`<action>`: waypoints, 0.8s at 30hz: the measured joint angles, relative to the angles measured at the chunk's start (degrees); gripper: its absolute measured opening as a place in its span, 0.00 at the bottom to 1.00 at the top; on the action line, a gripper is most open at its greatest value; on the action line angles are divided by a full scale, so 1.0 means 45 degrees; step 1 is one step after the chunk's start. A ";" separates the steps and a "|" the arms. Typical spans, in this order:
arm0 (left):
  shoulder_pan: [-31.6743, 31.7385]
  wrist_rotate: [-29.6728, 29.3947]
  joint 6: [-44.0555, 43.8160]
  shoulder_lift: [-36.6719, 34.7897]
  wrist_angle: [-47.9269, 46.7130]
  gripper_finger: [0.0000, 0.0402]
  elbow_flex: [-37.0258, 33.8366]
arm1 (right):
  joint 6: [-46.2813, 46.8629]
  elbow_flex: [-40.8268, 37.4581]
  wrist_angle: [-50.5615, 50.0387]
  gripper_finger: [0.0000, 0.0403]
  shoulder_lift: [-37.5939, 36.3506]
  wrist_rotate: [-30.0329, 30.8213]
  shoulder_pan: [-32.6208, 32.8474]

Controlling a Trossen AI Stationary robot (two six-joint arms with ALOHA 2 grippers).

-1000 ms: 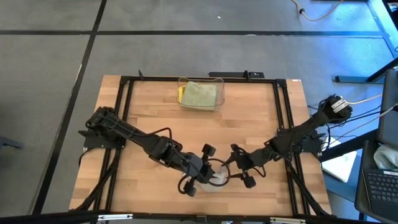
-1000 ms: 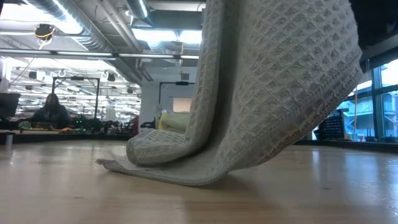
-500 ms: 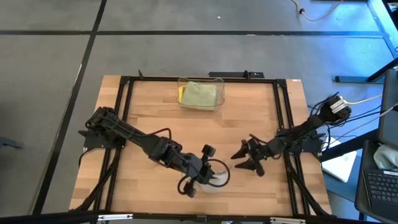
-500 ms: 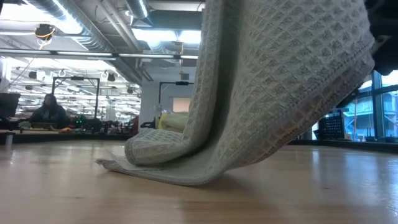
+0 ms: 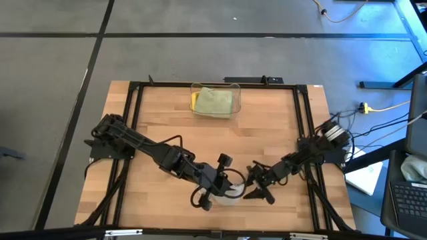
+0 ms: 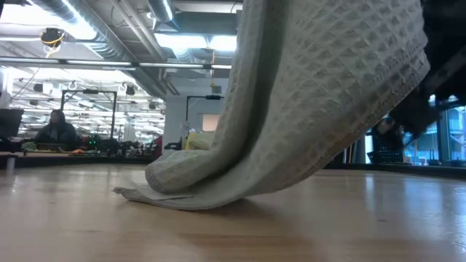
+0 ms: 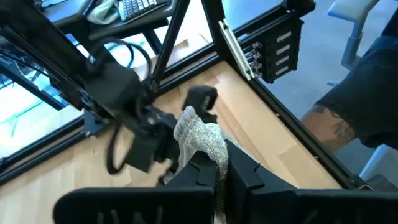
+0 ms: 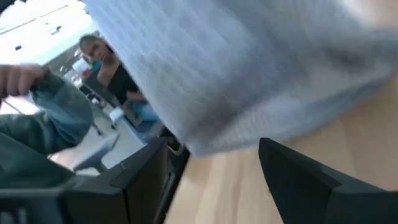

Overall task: Fold microfiber towels
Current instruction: Fold the gray microfiber cloth

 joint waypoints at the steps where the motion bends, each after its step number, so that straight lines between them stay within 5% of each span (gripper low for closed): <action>1: -0.0005 0.0000 -0.0003 -0.0015 -0.0021 0.00 0.0000 | 0.0083 0.0125 0.0282 0.64 0.0482 -0.0142 -0.0019; 7: -0.0029 0.0000 -0.0102 -0.0052 -0.0081 0.00 0.0000 | -0.0054 0.0488 0.2619 0.64 0.2276 -0.0370 -0.0278; 24: -0.0036 -0.0301 -0.0257 -0.0052 -0.0199 0.00 0.0000 | -0.2107 0.0932 0.2695 0.61 0.0896 -0.1326 -0.0297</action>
